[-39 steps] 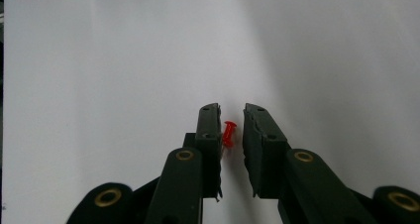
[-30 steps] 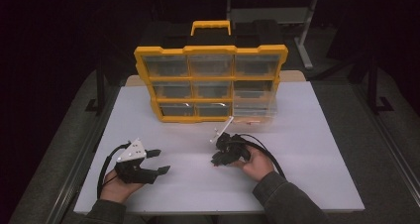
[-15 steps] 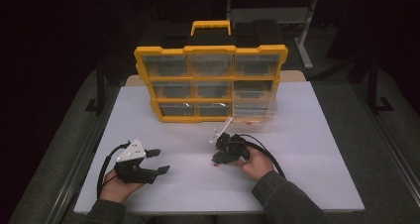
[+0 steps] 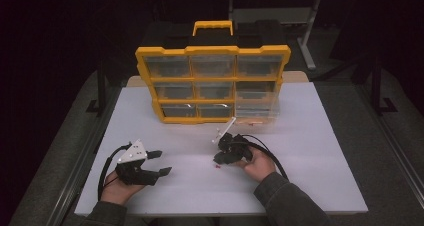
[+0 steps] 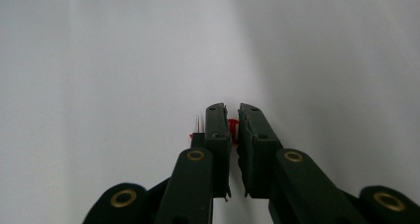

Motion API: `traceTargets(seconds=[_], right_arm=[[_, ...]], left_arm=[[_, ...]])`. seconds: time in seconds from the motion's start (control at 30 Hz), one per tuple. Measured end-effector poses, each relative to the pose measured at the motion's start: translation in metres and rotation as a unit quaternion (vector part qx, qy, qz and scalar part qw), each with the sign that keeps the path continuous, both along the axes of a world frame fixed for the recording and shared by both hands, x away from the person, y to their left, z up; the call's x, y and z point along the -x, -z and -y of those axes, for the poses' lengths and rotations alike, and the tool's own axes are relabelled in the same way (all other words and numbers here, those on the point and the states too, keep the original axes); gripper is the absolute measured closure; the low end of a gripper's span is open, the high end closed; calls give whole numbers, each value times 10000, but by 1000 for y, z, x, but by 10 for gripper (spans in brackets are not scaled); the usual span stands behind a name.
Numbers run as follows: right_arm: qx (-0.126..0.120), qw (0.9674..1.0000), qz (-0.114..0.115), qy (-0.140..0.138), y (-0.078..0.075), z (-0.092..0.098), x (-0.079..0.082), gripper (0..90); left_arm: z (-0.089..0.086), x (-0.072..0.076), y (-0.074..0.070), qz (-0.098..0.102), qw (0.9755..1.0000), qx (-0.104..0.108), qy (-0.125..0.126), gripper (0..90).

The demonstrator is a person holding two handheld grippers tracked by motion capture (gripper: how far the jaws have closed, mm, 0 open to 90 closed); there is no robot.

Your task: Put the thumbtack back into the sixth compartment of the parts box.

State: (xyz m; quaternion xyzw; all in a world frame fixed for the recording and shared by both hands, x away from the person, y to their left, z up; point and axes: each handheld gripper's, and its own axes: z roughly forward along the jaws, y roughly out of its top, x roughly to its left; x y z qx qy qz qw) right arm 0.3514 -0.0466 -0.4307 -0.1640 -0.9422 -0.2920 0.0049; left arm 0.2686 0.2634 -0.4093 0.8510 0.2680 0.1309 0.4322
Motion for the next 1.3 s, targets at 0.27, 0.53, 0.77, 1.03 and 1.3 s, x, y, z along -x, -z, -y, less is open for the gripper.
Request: traceTargets(seconds=[0.27,0.53,0.77,1.03,1.3], right_arm=[[-50,10000,1,-31,-2,1,0,821],[-289,9995,-36,-152,-12,6,0,821],[-380,9990,-79,-208,-28,9,6,821],[-515,9978,-110,-397,-54,11,9,820],[-634,9964,-221,-512,-64,14,7,820]], left_arm=[[0,0,-1,15,10000,3,29,330],[0,0,0,22,10000,13,50,327],[0,0,0,22,10000,0,52,328],[-1,0,-1,17,10000,-9,38,328],[-1,-1,-2,31,10000,-26,61,328]])
